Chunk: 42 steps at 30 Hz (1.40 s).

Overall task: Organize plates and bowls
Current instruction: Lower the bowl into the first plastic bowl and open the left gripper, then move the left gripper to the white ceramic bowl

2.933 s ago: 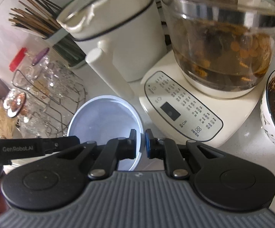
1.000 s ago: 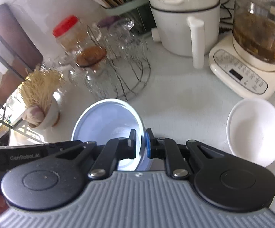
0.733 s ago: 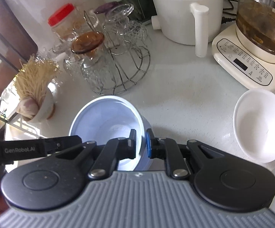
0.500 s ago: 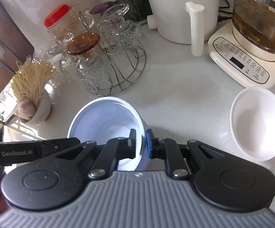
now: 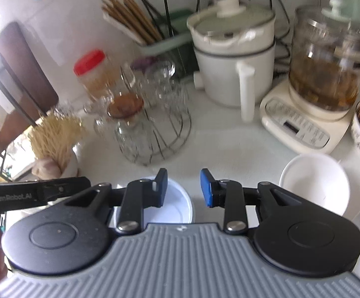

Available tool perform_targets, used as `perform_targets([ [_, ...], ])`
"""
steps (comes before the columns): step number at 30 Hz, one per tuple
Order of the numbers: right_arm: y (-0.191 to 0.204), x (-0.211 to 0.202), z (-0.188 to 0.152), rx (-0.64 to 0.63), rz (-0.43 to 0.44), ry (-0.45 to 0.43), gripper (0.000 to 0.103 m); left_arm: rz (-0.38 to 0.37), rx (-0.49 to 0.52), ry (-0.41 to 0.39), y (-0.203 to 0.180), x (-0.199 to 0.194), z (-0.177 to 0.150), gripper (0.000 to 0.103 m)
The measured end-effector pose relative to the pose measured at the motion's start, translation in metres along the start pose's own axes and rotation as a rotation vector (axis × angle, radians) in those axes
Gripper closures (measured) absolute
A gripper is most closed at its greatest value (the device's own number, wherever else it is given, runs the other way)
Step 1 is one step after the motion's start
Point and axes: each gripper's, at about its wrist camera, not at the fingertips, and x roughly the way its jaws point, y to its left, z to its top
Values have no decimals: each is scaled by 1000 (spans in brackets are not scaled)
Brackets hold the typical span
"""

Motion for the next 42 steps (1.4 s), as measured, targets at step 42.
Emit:
perform_targets([
  [42, -39, -104, -15, 125, -120, -214, 70, -105, 155, -85, -88, -34, -3, 78],
])
